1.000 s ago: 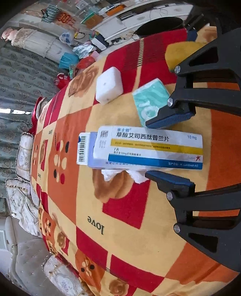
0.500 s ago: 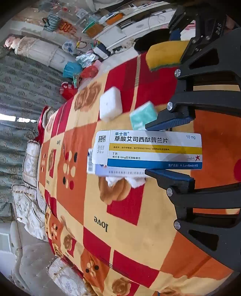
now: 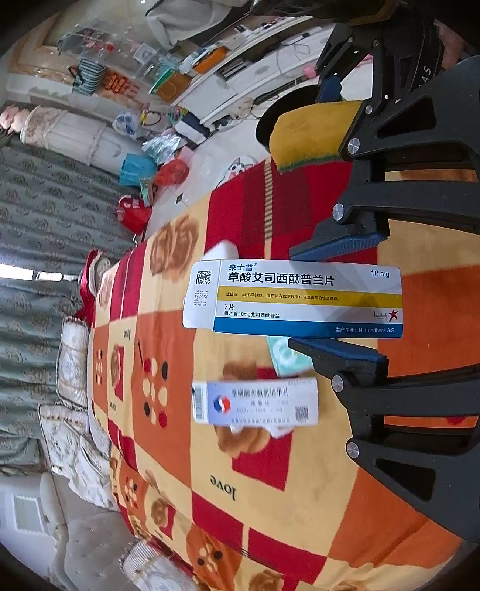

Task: Collect trash
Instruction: 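Carry the medicine box and sponge over the black bin with both tools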

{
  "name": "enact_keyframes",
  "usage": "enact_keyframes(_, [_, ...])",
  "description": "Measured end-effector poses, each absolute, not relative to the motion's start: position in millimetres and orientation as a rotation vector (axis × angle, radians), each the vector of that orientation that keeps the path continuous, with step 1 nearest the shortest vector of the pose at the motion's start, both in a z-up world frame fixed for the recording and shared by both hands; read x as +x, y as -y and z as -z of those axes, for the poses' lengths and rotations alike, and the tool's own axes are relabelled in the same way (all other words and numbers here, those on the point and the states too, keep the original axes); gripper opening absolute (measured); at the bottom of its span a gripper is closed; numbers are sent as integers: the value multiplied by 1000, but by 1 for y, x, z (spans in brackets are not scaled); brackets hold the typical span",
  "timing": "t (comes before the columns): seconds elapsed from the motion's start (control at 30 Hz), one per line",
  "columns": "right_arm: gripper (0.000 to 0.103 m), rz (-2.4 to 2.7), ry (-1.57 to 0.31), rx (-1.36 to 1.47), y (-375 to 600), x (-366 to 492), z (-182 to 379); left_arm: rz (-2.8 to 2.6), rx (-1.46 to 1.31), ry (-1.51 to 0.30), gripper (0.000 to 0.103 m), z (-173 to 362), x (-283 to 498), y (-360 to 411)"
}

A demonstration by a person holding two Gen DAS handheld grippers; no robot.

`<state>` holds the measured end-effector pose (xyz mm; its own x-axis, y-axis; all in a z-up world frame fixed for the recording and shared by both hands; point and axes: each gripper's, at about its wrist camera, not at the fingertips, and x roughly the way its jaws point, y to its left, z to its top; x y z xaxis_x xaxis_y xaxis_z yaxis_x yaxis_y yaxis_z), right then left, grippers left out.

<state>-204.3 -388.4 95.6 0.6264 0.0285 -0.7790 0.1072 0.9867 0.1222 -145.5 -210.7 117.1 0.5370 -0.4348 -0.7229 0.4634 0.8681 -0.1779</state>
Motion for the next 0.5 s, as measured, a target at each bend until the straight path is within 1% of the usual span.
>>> enact_keyframes(0.5, [66, 149, -877, 198, 447, -231, -101, 647, 98, -854, 39, -121, -166, 285])
